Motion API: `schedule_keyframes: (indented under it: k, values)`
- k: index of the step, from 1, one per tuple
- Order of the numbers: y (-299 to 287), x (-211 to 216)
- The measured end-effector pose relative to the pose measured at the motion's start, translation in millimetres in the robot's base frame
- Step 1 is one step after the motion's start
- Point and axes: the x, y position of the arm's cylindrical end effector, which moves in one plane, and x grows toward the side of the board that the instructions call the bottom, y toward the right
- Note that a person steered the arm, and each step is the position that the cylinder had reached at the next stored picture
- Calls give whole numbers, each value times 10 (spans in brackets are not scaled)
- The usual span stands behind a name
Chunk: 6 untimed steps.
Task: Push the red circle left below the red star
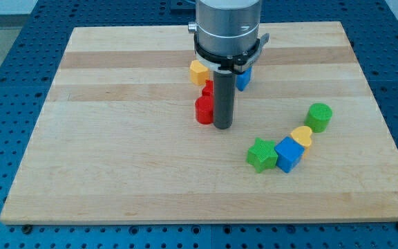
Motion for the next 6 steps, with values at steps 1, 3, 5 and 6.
schedule_keyframes:
  k: [1,3,5,6]
  values:
    - [0,0]
    - [-184,-68]
    - [-736,-95]
    - [-842,-58]
